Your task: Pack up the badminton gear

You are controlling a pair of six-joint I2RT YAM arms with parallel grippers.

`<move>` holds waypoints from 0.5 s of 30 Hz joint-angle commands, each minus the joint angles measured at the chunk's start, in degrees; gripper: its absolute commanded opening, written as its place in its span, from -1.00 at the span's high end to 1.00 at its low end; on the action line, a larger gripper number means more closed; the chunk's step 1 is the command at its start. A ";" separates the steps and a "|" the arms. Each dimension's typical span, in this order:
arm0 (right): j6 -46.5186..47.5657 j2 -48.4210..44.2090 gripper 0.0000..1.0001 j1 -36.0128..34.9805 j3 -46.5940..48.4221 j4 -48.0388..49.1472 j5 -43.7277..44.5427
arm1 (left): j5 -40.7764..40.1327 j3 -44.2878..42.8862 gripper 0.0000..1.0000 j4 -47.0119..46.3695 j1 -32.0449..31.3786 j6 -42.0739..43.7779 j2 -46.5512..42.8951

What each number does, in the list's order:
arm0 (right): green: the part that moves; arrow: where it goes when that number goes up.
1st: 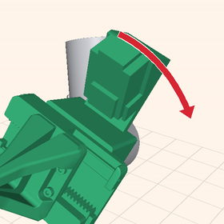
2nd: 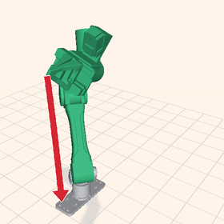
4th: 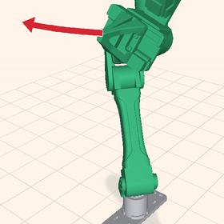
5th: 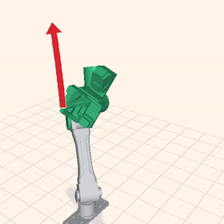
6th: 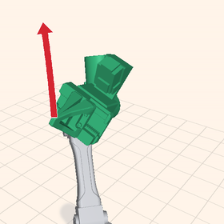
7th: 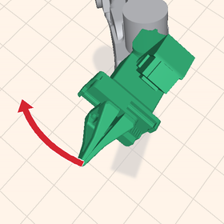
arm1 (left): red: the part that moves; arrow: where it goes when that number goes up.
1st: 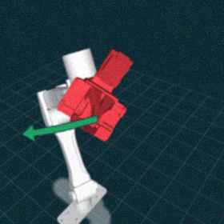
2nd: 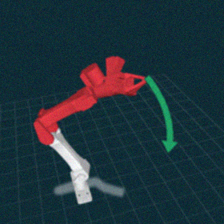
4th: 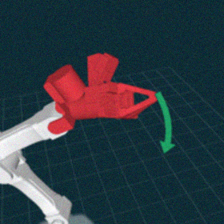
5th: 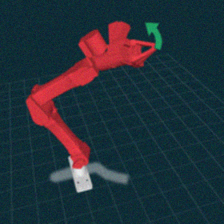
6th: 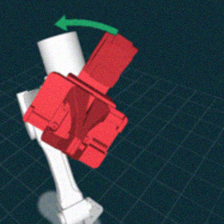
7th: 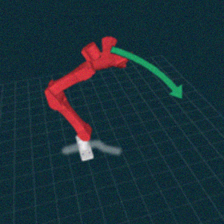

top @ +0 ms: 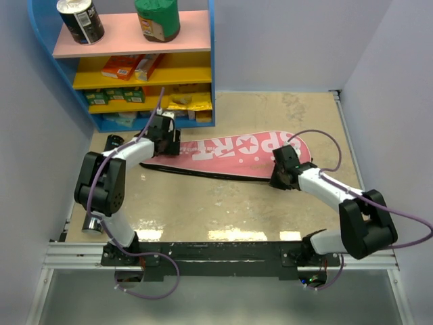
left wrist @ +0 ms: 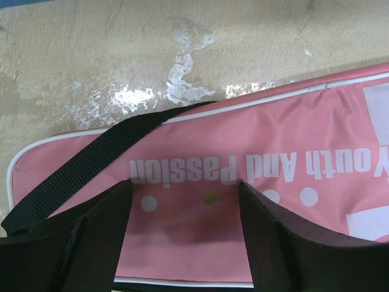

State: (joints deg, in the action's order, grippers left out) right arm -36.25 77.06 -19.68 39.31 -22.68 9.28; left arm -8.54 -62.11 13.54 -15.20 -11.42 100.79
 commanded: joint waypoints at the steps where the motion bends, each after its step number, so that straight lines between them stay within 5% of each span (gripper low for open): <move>1: -3.21 3.53 1.00 -7.20 5.51 2.55 -1.02 | 3.70 1.46 -0.49 2.63 -1.58 0.35 3.80; 15: -13.58 25.32 1.00 -25.92 22.29 10.02 -5.49 | 5.11 2.08 -0.46 2.89 -5.27 0.17 1.60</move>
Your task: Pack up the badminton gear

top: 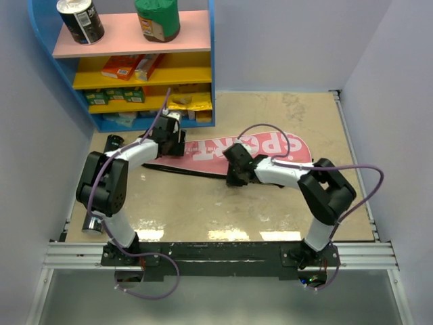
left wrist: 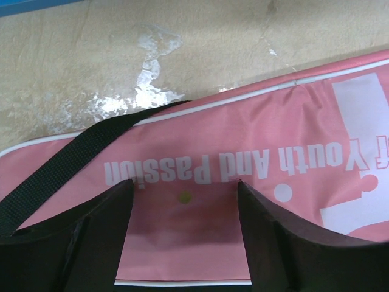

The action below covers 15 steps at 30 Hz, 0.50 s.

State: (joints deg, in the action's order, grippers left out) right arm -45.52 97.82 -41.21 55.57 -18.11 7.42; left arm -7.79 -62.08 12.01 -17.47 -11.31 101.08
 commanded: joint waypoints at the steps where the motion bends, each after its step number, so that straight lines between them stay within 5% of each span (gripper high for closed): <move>1: -4.66 6.22 1.00 -5.01 8.48 6.06 -4.25 | 3.93 2.06 -0.47 4.60 -4.31 0.15 0.88; 9: -7.30 16.60 1.00 -8.53 16.93 8.80 -7.33 | 3.66 2.41 -0.45 5.30 -8.45 -0.20 0.00; 15: -7.31 13.90 1.00 -8.53 12.81 8.62 -5.75 | 2.08 -0.84 -0.47 6.18 -8.02 0.24 -1.15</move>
State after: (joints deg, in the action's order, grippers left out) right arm -51.92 113.47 -49.50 70.78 -8.49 1.30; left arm -7.31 -61.93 12.51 -25.63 -11.33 100.79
